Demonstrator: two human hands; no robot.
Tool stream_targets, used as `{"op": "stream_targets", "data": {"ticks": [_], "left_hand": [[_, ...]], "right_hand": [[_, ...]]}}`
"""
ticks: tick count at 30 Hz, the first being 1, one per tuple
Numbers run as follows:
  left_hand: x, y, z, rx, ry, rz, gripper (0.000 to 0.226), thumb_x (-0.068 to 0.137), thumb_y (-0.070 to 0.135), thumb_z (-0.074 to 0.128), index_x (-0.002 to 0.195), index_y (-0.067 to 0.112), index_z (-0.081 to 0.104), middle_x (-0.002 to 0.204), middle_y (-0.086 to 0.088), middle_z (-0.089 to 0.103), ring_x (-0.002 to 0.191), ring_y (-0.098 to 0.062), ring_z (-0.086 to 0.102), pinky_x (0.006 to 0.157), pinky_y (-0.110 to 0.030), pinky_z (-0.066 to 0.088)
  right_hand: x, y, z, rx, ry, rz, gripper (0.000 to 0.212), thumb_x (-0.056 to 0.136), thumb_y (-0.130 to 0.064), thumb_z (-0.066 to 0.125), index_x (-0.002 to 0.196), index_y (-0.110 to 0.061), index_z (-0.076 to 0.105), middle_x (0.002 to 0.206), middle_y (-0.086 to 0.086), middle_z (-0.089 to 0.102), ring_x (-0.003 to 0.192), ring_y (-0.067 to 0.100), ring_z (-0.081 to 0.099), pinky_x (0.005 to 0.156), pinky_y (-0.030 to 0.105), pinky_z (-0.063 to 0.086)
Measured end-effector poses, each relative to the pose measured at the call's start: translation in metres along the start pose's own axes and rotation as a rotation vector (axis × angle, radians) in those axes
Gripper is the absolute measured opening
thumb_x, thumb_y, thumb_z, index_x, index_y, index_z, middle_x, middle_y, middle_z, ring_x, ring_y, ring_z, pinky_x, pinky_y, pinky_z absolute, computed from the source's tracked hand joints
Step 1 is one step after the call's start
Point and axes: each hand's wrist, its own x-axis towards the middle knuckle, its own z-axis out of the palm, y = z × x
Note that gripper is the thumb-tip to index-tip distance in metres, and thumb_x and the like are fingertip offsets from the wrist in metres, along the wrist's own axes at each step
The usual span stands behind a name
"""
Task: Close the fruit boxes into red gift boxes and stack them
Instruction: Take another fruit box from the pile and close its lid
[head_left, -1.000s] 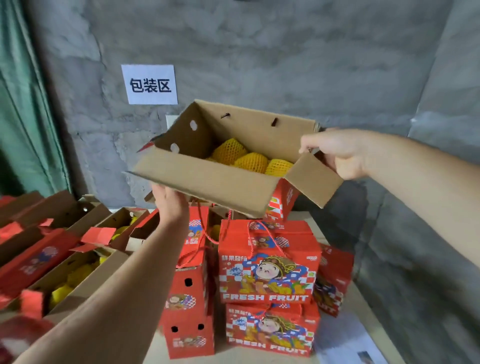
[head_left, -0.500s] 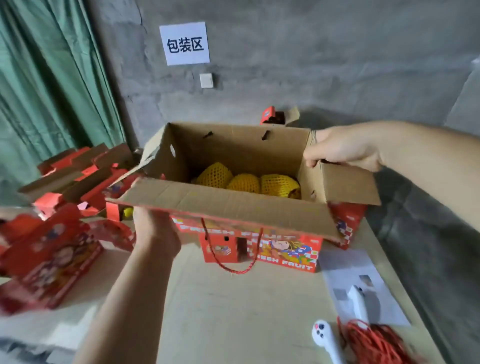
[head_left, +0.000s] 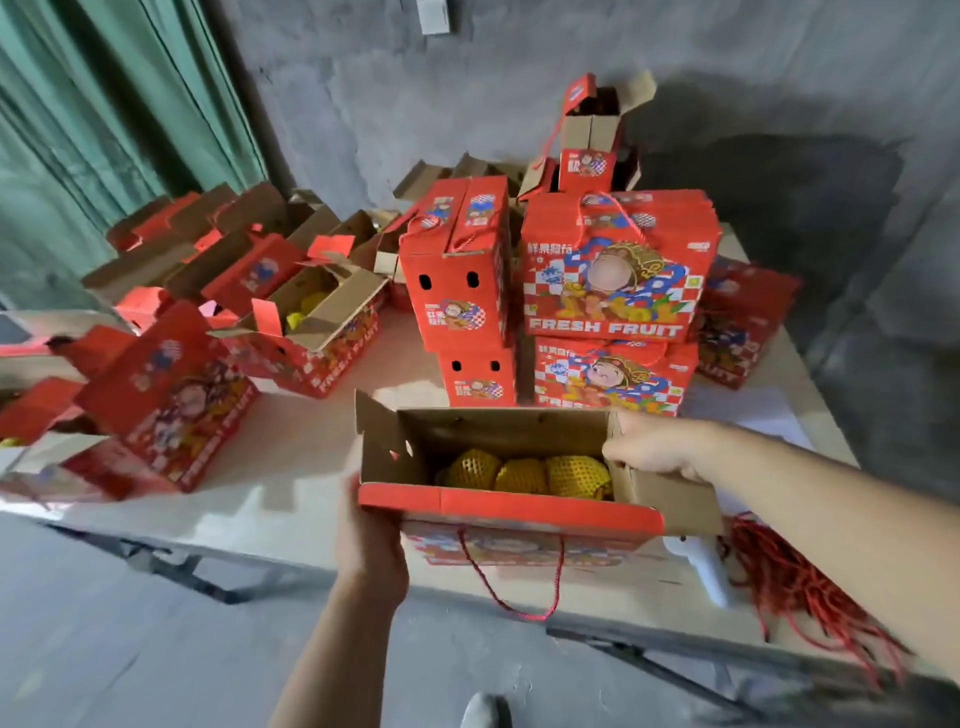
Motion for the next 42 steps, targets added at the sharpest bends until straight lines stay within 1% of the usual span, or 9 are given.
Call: {"op": "stream_targets", "data": {"ticks": [4,8,13,17,22,26,30,36,42], "left_hand": [[0.037,0.004,-0.013,0.089,-0.09,0.02,0.029,0.094,0.038,0.049,0.086,0.026,0.075,0.082,0.0,0.071,0.073,-0.012,0.068,0.064,-0.024,0.057],[0.082,-0.002,-0.037,0.129,-0.138,-0.074,0.045,0.105,0.037,0.037,0.092,0.028,0.079,0.088,0.002,0.075,0.078,-0.01,0.072,0.064,-0.023,0.057],[0.112,-0.018,-0.077,0.296,-0.227,-0.191,0.045,0.102,0.004,0.031,0.122,0.009,0.071,0.114,-0.014,0.074,0.108,-0.026,0.068,0.103,-0.051,0.051],[0.127,-0.018,-0.083,0.297,-0.444,-0.276,0.045,0.108,0.036,0.032,0.139,0.041,0.064,0.143,0.01,0.064,0.133,-0.008,0.059,0.106,-0.033,0.053],[0.159,-0.016,-0.093,0.323,-0.601,-0.332,0.054,0.11,0.028,0.04,0.163,0.035,0.029,0.162,-0.001,0.044,0.146,-0.024,0.047,0.12,-0.052,0.034],[0.175,-0.02,-0.096,0.347,-0.67,-0.388,0.063,0.106,0.02,0.046,0.161,0.044,0.028,0.155,0.006,0.053,0.139,-0.024,0.054,0.108,-0.043,0.05],[0.18,-0.022,-0.09,0.358,-0.689,-0.417,0.069,0.105,0.009,0.047,0.159,0.047,0.028,0.147,0.003,0.06,0.13,-0.022,0.062,0.094,-0.034,0.058],[0.178,-0.024,-0.091,0.363,-0.604,-0.465,0.114,0.081,0.037,0.081,0.165,0.027,0.005,0.142,-0.002,0.064,0.126,-0.019,0.064,0.093,-0.03,0.057],[0.185,-0.024,-0.09,0.336,-0.489,-0.199,0.089,0.106,-0.005,0.044,0.159,0.05,-0.001,0.106,-0.003,0.065,0.091,-0.02,0.061,0.082,-0.037,0.057]], "right_hand": [[0.026,-0.012,0.011,0.025,0.024,0.066,0.016,0.09,-0.021,0.06,0.097,-0.025,0.046,0.088,0.002,0.05,0.072,0.015,0.047,0.056,0.026,0.035],[0.048,-0.018,0.042,0.079,0.093,0.094,0.056,0.09,-0.022,0.06,0.142,-0.02,0.039,0.124,0.009,0.055,0.1,0.019,0.055,0.079,0.032,0.049],[0.066,-0.019,0.073,-0.187,0.202,0.034,0.065,0.1,-0.029,0.048,0.158,-0.036,0.02,0.107,0.004,0.063,0.097,0.032,0.063,0.084,0.044,0.054],[0.056,-0.005,0.11,-0.436,0.455,0.084,0.066,0.096,-0.04,0.053,0.158,-0.035,0.029,0.166,0.005,0.028,0.149,0.034,0.024,0.117,0.051,0.022],[0.037,-0.006,0.143,0.18,0.605,0.392,0.093,0.089,-0.05,0.071,0.164,-0.029,0.02,0.171,0.018,0.005,0.156,0.043,0.009,0.12,0.059,0.019],[0.024,-0.019,0.166,0.592,0.721,0.734,0.124,0.056,-0.082,0.07,0.159,-0.029,0.025,0.16,0.017,0.026,0.142,0.044,0.034,0.113,0.06,0.038],[0.021,-0.011,0.18,1.448,0.141,0.599,0.088,0.06,-0.082,0.08,0.124,-0.025,0.058,0.089,0.01,0.072,0.079,0.022,0.072,0.097,0.046,0.05],[0.038,0.009,0.195,1.389,0.3,0.453,0.108,0.039,-0.092,0.079,0.13,-0.036,0.062,0.112,-0.002,0.071,0.108,0.03,0.068,0.096,0.034,0.051],[0.045,0.009,0.198,1.536,0.389,0.285,0.079,0.052,-0.077,0.089,0.121,-0.048,0.066,0.108,-0.01,0.078,0.099,0.005,0.074,0.084,0.028,0.053]]}}
